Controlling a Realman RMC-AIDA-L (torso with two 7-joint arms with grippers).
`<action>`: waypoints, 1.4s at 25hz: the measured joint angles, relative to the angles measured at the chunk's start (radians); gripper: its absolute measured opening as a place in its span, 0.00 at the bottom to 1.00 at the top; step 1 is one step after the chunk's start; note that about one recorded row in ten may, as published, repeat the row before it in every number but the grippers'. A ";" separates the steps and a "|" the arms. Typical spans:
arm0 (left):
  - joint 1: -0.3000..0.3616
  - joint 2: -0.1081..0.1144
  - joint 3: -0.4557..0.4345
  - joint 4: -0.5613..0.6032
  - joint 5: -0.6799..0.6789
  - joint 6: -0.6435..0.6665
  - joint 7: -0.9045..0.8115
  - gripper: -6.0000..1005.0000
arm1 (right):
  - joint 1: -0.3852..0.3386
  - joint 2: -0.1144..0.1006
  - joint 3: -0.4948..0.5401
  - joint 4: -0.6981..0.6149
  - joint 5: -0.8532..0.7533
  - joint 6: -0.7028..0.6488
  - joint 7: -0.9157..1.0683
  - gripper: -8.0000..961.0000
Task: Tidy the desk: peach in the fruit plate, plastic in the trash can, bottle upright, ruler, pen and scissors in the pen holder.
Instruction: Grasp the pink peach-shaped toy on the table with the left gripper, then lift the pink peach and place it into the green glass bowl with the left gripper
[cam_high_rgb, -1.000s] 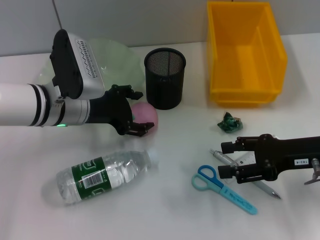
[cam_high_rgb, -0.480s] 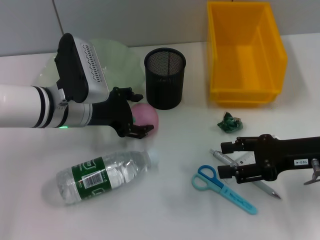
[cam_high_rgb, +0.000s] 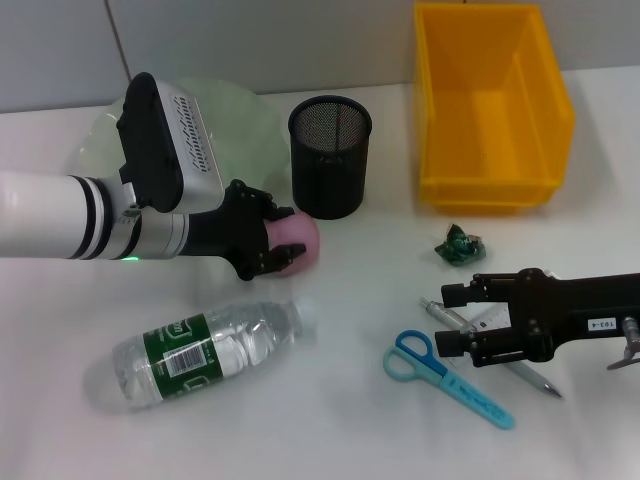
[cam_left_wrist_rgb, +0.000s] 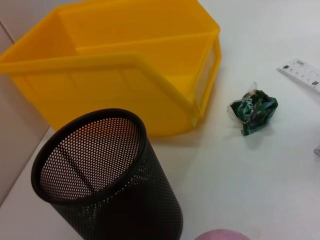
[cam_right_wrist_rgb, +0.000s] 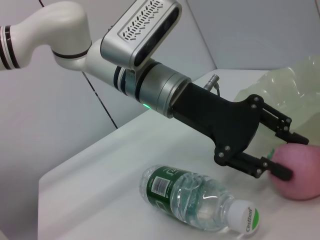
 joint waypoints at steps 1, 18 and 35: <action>0.000 0.000 0.000 0.001 0.000 0.000 0.000 0.49 | 0.000 0.000 0.000 0.000 0.000 0.000 0.000 0.85; 0.018 0.005 -0.078 0.014 -0.010 0.042 -0.010 0.29 | 0.000 0.000 0.002 -0.001 0.000 0.002 0.000 0.85; 0.083 0.011 -0.510 0.049 -0.091 0.342 -0.019 0.17 | 0.002 0.003 0.001 -0.001 0.000 0.003 0.008 0.85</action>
